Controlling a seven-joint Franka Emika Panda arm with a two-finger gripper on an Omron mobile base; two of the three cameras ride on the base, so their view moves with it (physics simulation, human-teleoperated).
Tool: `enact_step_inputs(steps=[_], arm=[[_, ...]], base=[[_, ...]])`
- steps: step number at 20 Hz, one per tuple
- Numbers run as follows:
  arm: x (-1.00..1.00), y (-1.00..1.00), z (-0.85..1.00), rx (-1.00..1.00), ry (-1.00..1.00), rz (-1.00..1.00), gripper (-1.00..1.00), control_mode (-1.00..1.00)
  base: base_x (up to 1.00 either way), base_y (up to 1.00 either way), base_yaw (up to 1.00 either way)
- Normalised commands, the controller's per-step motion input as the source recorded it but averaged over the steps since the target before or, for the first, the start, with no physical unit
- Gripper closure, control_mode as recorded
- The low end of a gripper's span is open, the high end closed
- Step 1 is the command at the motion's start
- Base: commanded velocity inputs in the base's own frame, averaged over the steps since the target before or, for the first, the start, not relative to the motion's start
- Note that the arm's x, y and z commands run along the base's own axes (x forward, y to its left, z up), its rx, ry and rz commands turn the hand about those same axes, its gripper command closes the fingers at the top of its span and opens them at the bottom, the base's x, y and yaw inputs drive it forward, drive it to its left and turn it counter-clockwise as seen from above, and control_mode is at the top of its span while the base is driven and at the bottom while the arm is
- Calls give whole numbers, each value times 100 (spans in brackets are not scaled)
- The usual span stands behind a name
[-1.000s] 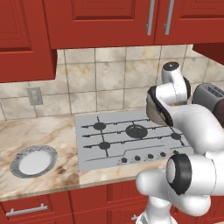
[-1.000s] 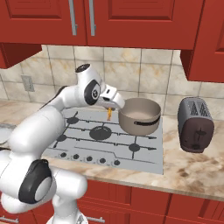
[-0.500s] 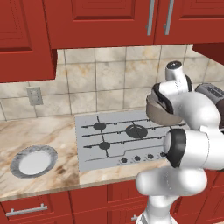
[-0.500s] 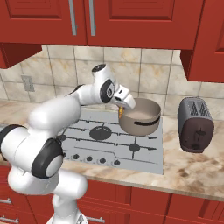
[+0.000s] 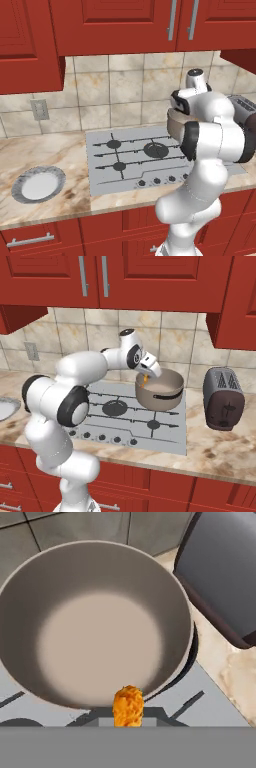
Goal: Retrieve the frozen meat and place it in the pot on a burner. Then turn the burner on.
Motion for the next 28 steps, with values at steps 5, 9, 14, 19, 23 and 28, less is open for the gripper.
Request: enact_step_inputs(steps=[5,9,14,19,23,28], arm=[[54,-16,-18,1,2,0,100,-100],[15,-13,-22,0,1,-7,100,-100],[21,-25,-35,0,2,-6,100,-100],[20,-25,-36,0,2,-3,100,-100],[25,-21,-35,0,6,-5,100,-100],[10,0,0,0,0,0,100,-100]], base=[[0,0,0],[0,0,0],[0,0,0],[0,0,0],[0,0,0],[0,0,0]])
